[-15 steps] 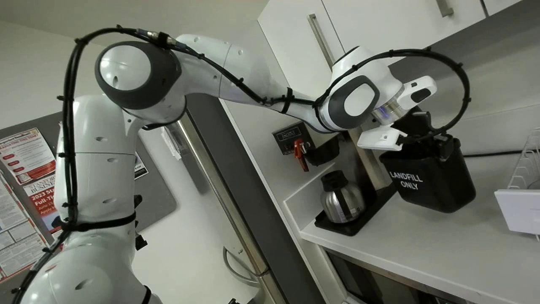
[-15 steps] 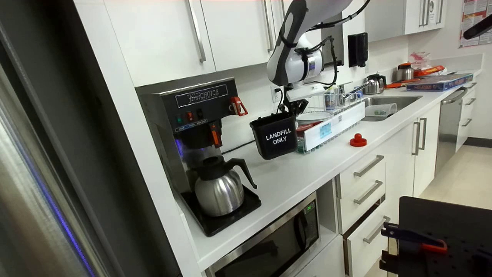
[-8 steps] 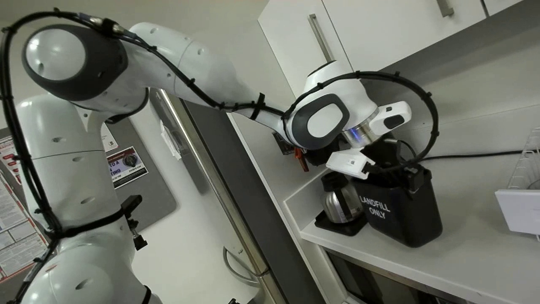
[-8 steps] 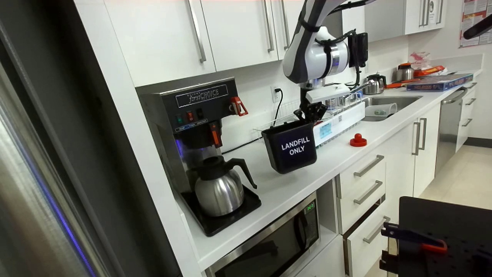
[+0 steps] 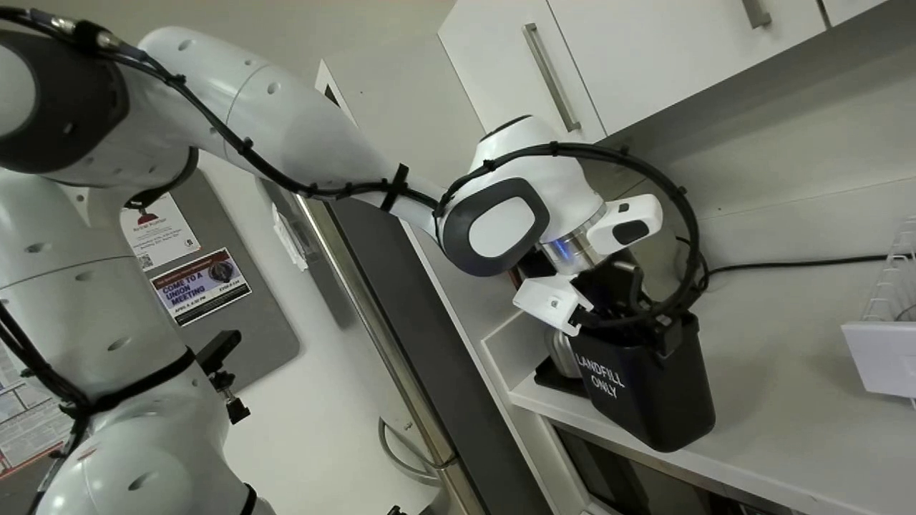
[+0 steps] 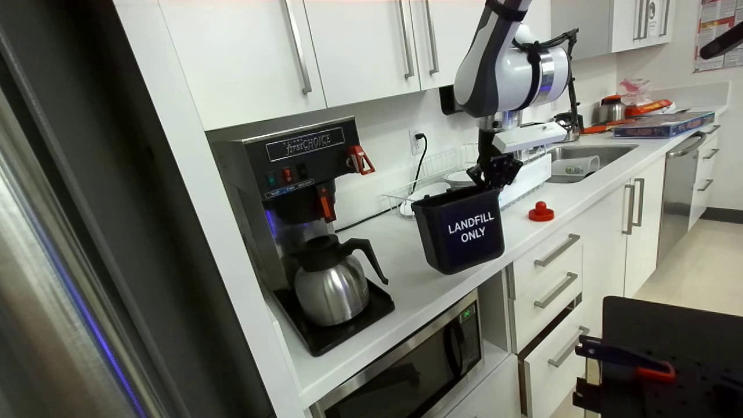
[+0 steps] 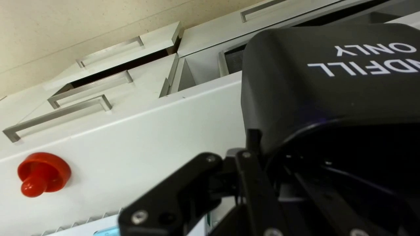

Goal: Pour the contents from black bin onto the countertop

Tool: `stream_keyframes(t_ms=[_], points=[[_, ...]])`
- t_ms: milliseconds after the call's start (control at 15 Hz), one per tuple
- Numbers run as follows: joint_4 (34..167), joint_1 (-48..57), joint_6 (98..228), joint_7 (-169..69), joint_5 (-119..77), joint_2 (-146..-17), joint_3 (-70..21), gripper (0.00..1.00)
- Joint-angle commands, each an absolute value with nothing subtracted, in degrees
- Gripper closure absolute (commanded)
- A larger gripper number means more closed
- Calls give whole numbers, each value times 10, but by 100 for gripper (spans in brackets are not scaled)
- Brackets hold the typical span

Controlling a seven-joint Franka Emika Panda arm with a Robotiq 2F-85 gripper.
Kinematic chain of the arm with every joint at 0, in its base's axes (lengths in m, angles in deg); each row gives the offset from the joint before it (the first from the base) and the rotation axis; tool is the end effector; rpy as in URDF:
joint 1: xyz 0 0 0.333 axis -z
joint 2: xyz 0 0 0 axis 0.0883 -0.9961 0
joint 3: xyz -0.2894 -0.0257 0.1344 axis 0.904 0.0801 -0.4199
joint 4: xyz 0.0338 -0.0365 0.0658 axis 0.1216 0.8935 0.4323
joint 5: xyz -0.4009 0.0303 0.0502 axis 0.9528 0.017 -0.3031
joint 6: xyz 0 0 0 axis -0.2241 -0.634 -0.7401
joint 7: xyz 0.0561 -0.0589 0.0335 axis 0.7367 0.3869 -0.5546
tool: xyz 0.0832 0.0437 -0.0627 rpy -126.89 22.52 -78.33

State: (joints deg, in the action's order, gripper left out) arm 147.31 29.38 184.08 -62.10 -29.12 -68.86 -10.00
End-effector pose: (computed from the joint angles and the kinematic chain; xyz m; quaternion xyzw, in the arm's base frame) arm 0.3781 -0.3545 0.2909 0.9353 -0.3361 0.1052 0.0350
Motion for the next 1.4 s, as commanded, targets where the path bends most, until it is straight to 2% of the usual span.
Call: stream_keyframes(t_ms=[0,400,667,1000,1333], points=[[1482,280,1843,-605,-259,-680,-89,98],[1530,291,1834,-525,1,-577,-50,98],[1536,323,1829,-451,131,-534,-69,98],[1514,339,1818,-290,300,-543,-116,98],[1480,308,1744,-140,458,-568,-145,98]])
